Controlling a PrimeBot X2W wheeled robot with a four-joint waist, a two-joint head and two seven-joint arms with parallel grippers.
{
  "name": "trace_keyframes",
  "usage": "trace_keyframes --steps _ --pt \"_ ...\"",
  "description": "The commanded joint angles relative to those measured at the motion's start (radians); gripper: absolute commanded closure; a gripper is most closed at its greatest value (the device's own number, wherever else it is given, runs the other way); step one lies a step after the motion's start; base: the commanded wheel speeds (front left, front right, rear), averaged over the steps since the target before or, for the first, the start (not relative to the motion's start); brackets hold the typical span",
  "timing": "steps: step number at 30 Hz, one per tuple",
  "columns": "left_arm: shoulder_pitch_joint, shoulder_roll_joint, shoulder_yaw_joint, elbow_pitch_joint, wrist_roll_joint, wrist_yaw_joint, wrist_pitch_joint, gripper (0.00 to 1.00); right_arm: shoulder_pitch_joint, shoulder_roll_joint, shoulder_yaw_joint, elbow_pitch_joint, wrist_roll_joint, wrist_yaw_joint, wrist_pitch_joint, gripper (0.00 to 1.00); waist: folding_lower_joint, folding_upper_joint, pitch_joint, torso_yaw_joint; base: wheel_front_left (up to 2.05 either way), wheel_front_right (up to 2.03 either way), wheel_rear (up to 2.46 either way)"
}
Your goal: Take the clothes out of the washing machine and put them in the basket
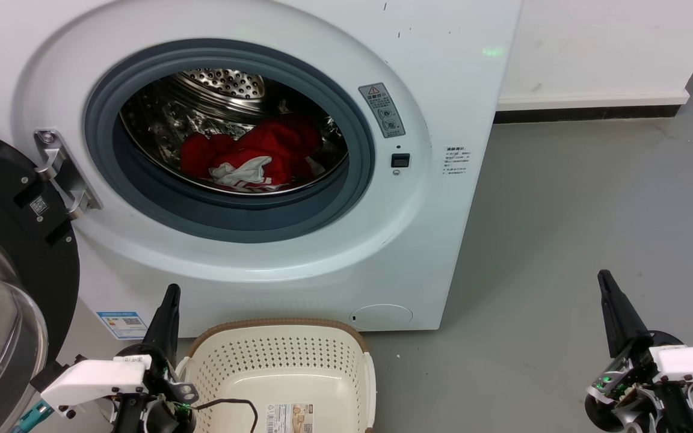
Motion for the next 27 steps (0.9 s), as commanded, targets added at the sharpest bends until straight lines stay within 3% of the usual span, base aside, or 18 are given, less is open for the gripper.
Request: trace_keyframes --steps 1,27 --pt "-0.006 -0.002 0.003 -0.002 0.000 -0.004 0.004 1.00 -0.014 0.004 0.001 0.001 -0.004 0.000 0.000 1.00 0.0000 0.0000 0.000 0.000 0.00 0.00 0.00" --pt "-0.006 -0.002 0.003 -0.002 0.000 -0.004 0.004 1.00 -0.014 0.004 0.001 0.001 -0.004 0.000 0.000 1.00 0.0000 0.0000 0.000 0.000 0.00 0.00 0.00"
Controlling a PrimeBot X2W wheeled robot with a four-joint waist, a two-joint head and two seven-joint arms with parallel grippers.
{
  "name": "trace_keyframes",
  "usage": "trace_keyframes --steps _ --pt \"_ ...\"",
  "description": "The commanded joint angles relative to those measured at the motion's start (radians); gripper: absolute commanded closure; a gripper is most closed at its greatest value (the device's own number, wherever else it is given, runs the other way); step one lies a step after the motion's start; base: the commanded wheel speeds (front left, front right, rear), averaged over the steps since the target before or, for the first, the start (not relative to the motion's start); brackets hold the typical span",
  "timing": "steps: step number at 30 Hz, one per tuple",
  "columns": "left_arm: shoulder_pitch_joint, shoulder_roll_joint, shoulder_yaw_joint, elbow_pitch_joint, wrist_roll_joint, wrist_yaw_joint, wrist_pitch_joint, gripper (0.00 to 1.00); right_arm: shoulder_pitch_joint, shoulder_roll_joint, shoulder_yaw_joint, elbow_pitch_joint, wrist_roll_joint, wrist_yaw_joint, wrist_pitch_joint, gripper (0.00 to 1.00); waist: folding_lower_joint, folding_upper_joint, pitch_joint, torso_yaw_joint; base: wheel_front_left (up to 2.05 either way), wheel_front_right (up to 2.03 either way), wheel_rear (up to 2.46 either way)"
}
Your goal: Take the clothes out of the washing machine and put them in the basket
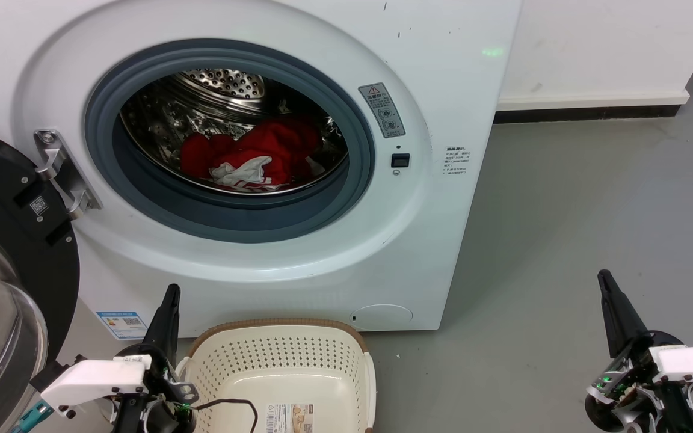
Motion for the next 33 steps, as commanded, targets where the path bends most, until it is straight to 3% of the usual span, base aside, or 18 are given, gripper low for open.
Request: trace_keyframes --steps 1,8,9,24,33 --pt "-0.006 -0.002 0.003 -0.002 0.000 -0.004 0.004 1.00 -0.014 0.004 0.001 0.001 -0.004 0.000 0.000 1.00 0.0000 0.0000 0.000 0.000 0.00 0.00 0.00" --pt "-0.006 -0.002 0.003 -0.002 0.000 -0.004 0.004 1.00 -0.014 0.004 0.001 0.001 -0.004 0.000 -0.001 1.00 0.0000 0.0000 0.000 0.000 0.00 0.00 0.00" --pt "0.000 0.000 0.000 0.000 0.000 0.000 0.000 0.00 0.000 0.000 0.000 0.000 0.000 0.000 0.000 0.00 0.0000 0.0000 0.000 0.000 0.00 0.00 0.00" --pt "-0.001 0.003 -0.055 -0.018 0.047 0.001 -0.066 0.00 0.036 0.001 0.028 -0.037 -0.076 0.000 -0.064 0.00 0.0000 0.0000 0.000 0.003 0.00 0.00 0.00" --pt "-0.008 0.000 -0.053 -0.055 0.271 0.000 -0.114 0.00 0.060 0.001 0.041 -0.099 -0.369 0.000 -0.113 0.00 0.0000 0.0000 -0.002 0.008 0.00 0.00 0.00"
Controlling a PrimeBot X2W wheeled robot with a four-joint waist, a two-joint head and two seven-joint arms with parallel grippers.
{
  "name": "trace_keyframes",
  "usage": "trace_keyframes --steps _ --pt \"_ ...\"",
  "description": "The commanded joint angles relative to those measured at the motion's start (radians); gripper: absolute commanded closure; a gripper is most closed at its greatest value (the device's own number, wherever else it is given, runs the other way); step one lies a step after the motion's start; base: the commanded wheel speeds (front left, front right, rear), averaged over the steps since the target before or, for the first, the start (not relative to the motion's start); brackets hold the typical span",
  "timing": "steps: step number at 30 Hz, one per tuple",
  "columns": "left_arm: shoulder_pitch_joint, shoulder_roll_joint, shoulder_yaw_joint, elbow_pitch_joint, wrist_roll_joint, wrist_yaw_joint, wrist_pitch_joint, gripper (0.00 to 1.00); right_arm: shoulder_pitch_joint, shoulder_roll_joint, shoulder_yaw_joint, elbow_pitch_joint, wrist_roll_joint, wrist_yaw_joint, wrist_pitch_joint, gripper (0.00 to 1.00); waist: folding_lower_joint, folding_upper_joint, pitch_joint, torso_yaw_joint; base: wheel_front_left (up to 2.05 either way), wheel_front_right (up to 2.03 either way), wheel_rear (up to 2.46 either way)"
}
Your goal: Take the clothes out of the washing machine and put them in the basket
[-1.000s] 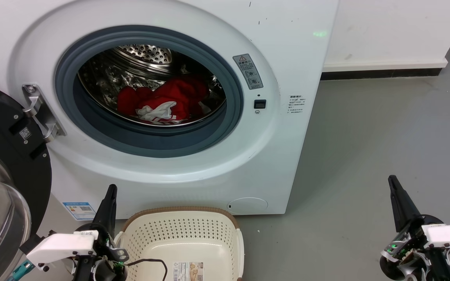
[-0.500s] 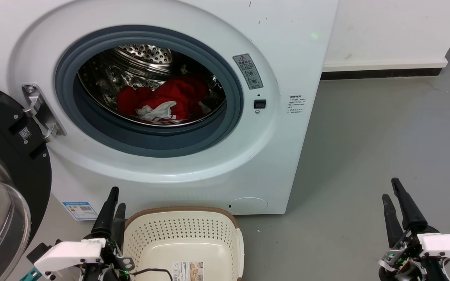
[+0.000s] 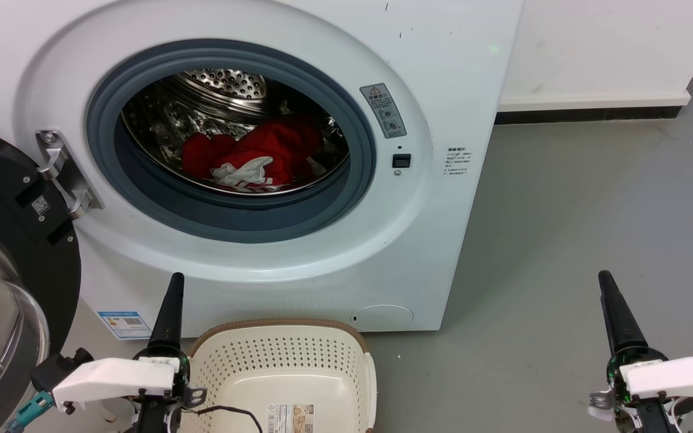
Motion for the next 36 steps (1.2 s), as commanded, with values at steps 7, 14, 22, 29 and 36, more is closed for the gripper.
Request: trace_keyframes --steps 7,14,22,29,36 --pt "-0.032 0.004 -0.024 -0.035 0.202 -0.002 -0.036 0.00 0.007 0.000 0.011 -0.058 -0.228 0.000 -0.036 0.00 0.0000 0.0000 -0.003 0.004 0.00 0.00 0.00" --pt "-0.033 0.012 -0.042 -0.039 0.365 -0.002 -0.062 0.00 0.024 0.000 0.017 -0.083 -0.399 0.000 -0.062 0.00 0.0000 0.0000 -0.006 0.007 0.00 0.00 0.00" --pt "-0.039 0.022 -0.063 -0.034 0.526 -0.002 -0.089 0.00 0.036 0.000 0.022 -0.100 -0.537 0.000 -0.089 0.00 0.0000 0.0000 -0.008 0.013 0.00 0.00 0.00" --pt "-0.042 0.028 -0.079 -0.025 0.647 -0.002 -0.112 0.00 0.045 0.000 0.023 -0.110 -0.640 0.000 -0.101 0.00 0.0000 0.0000 -0.010 0.017 0.00 0.00 0.00" --pt "-0.048 0.031 -0.088 -0.014 0.746 0.003 -0.132 0.00 0.051 0.000 0.028 -0.123 -0.730 0.000 -0.114 0.00 0.0000 0.0000 -0.011 0.021 0.00 0.00 0.00"
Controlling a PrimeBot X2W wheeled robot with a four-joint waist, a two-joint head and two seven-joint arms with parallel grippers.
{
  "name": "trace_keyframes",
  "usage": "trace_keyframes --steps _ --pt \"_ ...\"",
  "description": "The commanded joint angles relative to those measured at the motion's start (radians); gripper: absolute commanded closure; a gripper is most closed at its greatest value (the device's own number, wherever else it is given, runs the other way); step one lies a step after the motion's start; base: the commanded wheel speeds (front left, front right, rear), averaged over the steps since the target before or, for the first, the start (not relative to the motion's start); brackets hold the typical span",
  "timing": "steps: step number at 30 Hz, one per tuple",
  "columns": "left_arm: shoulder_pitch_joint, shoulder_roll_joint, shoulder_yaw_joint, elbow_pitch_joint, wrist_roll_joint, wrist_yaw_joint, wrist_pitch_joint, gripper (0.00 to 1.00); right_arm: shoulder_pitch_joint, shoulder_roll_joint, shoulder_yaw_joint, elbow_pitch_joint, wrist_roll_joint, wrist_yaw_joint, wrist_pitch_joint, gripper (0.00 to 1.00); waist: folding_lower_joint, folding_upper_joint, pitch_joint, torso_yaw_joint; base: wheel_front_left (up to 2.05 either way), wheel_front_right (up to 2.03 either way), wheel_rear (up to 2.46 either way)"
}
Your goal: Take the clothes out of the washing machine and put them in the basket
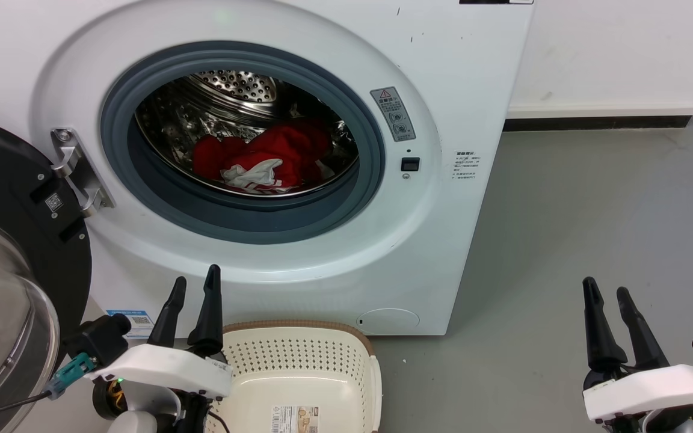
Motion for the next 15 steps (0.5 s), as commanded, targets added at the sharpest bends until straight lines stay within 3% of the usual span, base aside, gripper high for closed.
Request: trace_keyframes --steps 1,15 --pt "-0.027 0.006 -0.002 -0.007 0.033 0.004 -0.009 0.00 -0.004 0.000 0.002 -0.018 -0.031 0.000 -0.009 0.00 0.0000 0.0000 0.000 0.001 0.00 0.00 0.00" --pt "-0.032 0.014 -0.023 0.004 0.200 0.014 -0.047 0.00 0.017 0.000 -0.002 -0.030 -0.192 0.000 -0.015 0.00 0.0000 0.0000 -0.004 0.010 0.00 0.00 0.00"
